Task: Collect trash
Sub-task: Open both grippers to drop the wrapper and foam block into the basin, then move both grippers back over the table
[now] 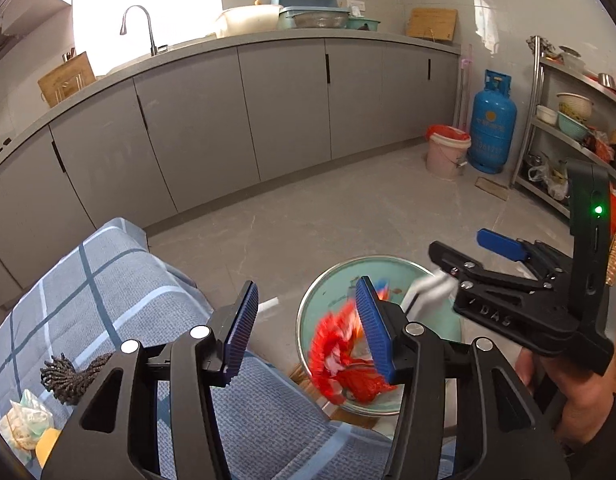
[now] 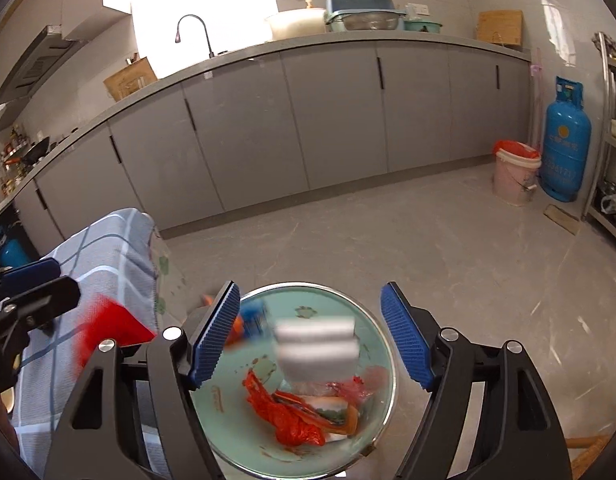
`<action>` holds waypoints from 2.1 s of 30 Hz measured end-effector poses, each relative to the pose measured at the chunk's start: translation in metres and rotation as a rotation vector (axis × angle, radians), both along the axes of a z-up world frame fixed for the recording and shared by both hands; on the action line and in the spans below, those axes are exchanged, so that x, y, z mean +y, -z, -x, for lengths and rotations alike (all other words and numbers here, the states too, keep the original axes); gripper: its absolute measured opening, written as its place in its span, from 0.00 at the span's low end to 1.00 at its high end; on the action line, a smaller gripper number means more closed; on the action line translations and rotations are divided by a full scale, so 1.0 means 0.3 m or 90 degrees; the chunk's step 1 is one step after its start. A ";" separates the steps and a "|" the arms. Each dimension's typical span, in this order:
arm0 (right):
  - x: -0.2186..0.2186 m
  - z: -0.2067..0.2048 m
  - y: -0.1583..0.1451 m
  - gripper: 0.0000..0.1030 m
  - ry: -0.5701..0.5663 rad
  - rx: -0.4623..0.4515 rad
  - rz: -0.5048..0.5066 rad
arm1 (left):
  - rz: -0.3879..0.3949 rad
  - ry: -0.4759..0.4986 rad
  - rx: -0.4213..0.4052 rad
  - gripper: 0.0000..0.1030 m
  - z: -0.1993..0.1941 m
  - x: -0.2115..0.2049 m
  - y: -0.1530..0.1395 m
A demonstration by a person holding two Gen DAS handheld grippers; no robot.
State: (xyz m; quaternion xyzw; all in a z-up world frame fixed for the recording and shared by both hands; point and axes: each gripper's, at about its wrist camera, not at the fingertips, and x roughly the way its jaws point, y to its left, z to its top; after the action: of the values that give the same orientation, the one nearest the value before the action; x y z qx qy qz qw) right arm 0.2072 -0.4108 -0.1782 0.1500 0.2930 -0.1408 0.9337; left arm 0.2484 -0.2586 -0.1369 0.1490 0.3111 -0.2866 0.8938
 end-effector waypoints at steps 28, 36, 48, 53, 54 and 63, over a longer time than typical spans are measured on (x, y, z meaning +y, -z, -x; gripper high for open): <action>0.302 0.097 -0.088 0.87 -0.070 -0.014 -0.020 | 0.032 -0.135 -0.047 0.85 0.126 0.430 -0.137; 0.511 0.093 -0.144 0.89 -0.142 -0.023 -0.015 | 0.034 -0.209 -0.077 0.90 0.193 0.651 -0.183; 0.803 0.105 -0.184 0.93 -0.248 -0.026 0.010 | 0.017 -0.352 -0.052 0.90 0.240 1.022 -0.112; 0.913 0.117 -0.192 0.95 -0.282 -0.021 0.018 | -0.002 -0.412 -0.040 0.90 0.246 1.132 -0.057; 0.937 0.119 -0.193 0.95 -0.288 -0.020 0.020 | -0.001 -0.429 -0.035 0.90 0.247 1.162 -0.047; 1.195 0.119 -0.191 0.95 -0.314 0.003 0.069 | 0.022 -0.489 -0.030 0.92 0.280 1.316 -0.031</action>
State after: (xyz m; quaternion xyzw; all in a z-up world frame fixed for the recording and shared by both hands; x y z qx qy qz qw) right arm 0.1715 -0.0524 -0.1208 0.0235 0.3149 0.0757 0.9458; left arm 0.1643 0.1362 -0.1275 0.0130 0.3187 0.0673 0.9454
